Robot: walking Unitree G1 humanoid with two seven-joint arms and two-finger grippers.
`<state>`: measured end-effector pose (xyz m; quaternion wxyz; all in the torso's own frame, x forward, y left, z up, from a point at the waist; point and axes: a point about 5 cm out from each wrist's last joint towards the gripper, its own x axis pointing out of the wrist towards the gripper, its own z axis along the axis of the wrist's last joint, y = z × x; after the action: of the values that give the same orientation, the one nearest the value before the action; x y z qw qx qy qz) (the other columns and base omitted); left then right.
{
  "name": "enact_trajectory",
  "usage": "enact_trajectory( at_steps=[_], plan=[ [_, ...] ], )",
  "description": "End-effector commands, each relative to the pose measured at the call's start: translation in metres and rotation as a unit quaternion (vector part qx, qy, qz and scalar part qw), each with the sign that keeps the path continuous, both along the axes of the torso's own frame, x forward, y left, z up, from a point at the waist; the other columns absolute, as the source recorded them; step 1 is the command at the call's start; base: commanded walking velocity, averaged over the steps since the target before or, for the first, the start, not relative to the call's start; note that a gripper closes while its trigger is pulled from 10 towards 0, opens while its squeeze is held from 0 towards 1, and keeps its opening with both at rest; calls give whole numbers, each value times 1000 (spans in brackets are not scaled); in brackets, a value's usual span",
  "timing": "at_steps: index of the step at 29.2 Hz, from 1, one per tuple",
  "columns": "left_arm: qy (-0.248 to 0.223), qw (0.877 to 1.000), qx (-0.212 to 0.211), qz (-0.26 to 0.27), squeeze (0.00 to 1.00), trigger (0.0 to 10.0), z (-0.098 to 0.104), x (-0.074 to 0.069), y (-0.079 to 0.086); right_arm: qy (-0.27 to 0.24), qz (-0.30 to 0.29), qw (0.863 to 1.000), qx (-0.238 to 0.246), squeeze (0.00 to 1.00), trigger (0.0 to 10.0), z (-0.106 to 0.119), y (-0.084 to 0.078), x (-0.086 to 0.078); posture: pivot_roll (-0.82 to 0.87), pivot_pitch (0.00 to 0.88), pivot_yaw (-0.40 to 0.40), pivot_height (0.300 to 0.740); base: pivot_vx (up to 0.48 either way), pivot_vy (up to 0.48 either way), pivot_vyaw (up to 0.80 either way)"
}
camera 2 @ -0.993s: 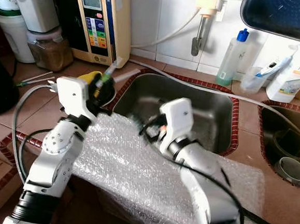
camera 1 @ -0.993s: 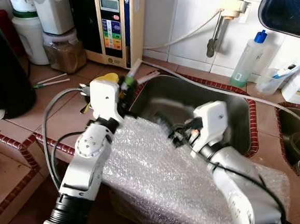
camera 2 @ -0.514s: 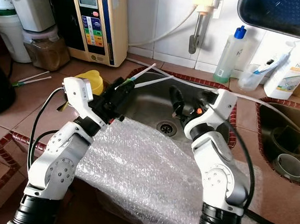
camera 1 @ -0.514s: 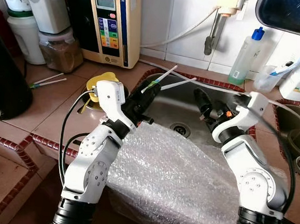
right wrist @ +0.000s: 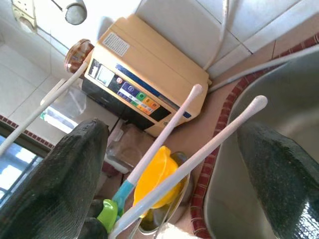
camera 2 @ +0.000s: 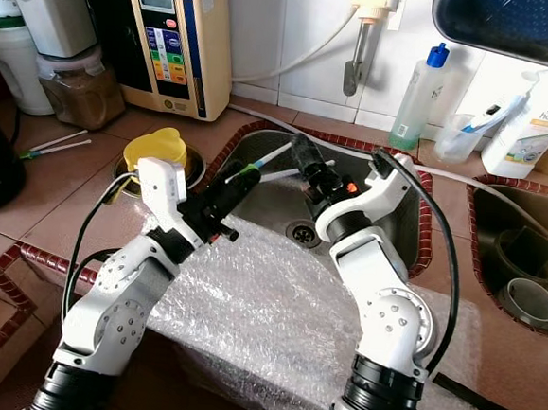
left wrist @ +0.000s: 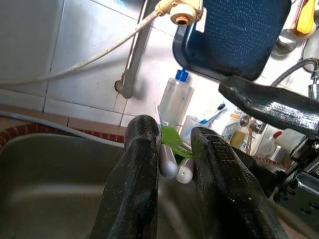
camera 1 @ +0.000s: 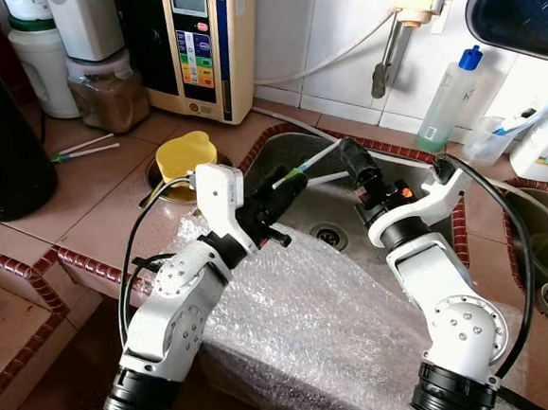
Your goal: Kitchen organization
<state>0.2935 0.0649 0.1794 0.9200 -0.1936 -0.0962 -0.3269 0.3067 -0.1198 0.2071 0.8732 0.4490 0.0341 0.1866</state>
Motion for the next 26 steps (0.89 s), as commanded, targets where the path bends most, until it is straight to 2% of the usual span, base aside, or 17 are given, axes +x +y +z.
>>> enact_trajectory(
  at_steps=[1, 7, 14, 20, 21, 23, 24, 25, 26],
  plan=[
    [-12, 1000, 1, 4, 0, 0, 5, 0, -2, 16, 14, 999, 32, 0, 10000, -1, 8, -3, -37, 0, 11, 740, 0, 0, 0],
    [-20, 1000, -5, 15, 0, 0, 9, 4, -1, 39, 31, 998, 43, 0, 10000, -8, 18, -3, -29, 0, 5, 740, 0, 0, 0],
    [-19, 1000, -8, 19, 0, 0, 9, 4, 0, 39, 33, 997, 49, 0, 10000, -6, 17, -3, -29, 0, 4, 740, 0, 0, 0],
    [-15, 1000, -8, 2, 0, 0, 7, 2, -7, 37, 39, 996, 72, 0, 10000, -7, 21, 4, -22, 0, 10, 740, 0, 0, 0],
    [-14, 1000, -8, 2, 0, 0, 7, 3, -7, 36, 40, 995, 81, 0, 4627, -7, 22, 6, -19, 0, 11, 740, 0, 0, 0],
    [-14, 1000, -8, 4, 0, 0, 7, 4, -7, 34, 43, 994, 92, 0, 4275, -6, 24, 9, -17, 0, 12, 740, 0, 0, 0],
    [-14, 1000, -8, 3, 0, 0, 7, 4, -7, 35, 45, 994, 97, 0, 3373, -6, 26, 10, -17, 0, 12, 740, 0, 0, 0],
    [-14, 1000, -8, 3, 0, 0, 8, 4, -7, 35, 46, 993, 99, 0, 2118, -6, 27, 11, -14, 0, 11, 740, 0, 0, 0],
    [-14, 1000, -8, 2, 0, 0, 8, 3, -7, 35, 45, 993, 101, 0, 0, -5, 28, 11, -14, 0, 11, 740, 0, 0, 0]
  ],
)
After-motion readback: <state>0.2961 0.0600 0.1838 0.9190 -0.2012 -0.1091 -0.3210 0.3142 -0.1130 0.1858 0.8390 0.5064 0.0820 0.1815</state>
